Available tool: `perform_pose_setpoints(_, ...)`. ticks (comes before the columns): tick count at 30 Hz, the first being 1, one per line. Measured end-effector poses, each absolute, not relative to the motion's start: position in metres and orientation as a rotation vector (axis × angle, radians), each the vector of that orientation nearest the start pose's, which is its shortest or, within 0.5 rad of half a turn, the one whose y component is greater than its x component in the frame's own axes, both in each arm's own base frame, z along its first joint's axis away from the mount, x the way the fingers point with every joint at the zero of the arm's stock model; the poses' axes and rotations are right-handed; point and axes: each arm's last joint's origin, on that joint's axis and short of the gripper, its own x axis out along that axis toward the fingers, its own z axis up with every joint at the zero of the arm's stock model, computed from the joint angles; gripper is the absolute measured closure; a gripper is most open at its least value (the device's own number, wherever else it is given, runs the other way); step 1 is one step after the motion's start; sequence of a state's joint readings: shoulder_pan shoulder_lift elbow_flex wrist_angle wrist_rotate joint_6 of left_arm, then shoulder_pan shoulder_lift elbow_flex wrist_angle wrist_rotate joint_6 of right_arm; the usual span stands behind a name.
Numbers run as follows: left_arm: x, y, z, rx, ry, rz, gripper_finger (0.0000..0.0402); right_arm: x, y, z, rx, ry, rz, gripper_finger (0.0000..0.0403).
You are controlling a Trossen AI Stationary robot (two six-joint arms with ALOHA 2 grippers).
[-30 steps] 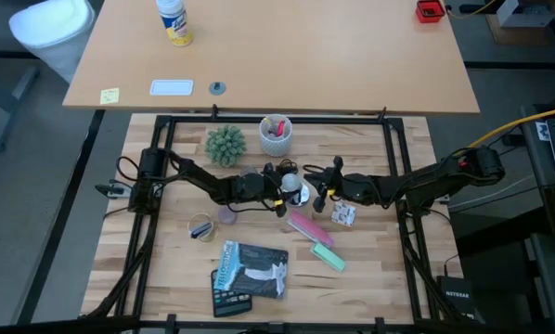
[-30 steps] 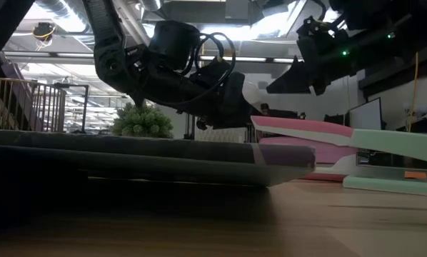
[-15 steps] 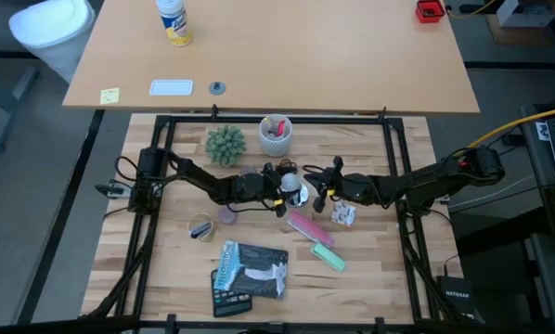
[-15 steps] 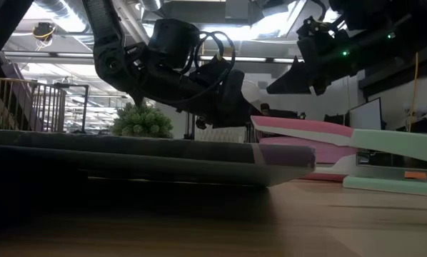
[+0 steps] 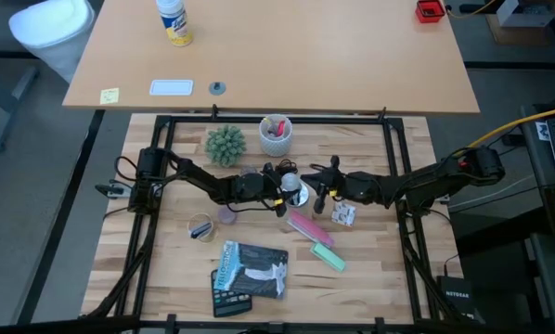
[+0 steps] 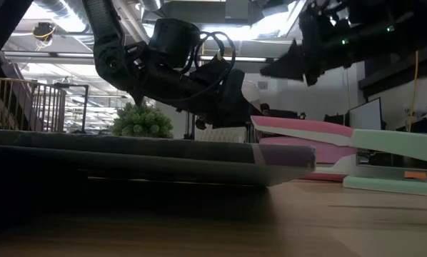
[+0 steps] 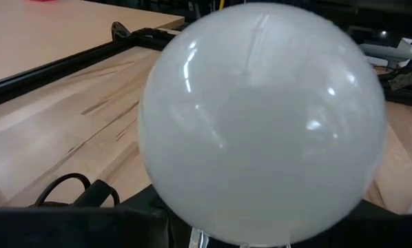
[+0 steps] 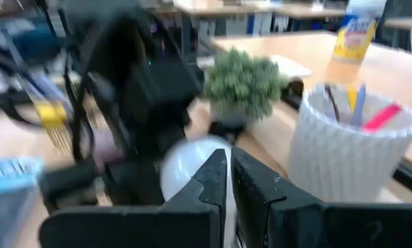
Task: Screw lightbulb
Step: Insert the lightbulb into the lamp
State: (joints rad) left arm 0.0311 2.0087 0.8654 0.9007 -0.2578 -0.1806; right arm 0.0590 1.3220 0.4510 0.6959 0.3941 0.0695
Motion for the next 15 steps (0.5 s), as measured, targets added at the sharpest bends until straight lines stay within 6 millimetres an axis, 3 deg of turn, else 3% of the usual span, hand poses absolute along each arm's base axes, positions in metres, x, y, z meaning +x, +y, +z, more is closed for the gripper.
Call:
perform_pose_setpoints(8, 0.381, 0.019, 0.122, -0.153, 0.214, 0.308, 0.0236, 0.258, 0.004, 0.208, 0.023, 0.065, -0.332, 0.0375)
perform_pose_setpoints(15, 0.381, 0.019, 0.122, -0.153, 0.215, 0.309, 0.0235, 0.294, 0.007, 0.221, -0.061, 0.090, -0.293, 0.0375)
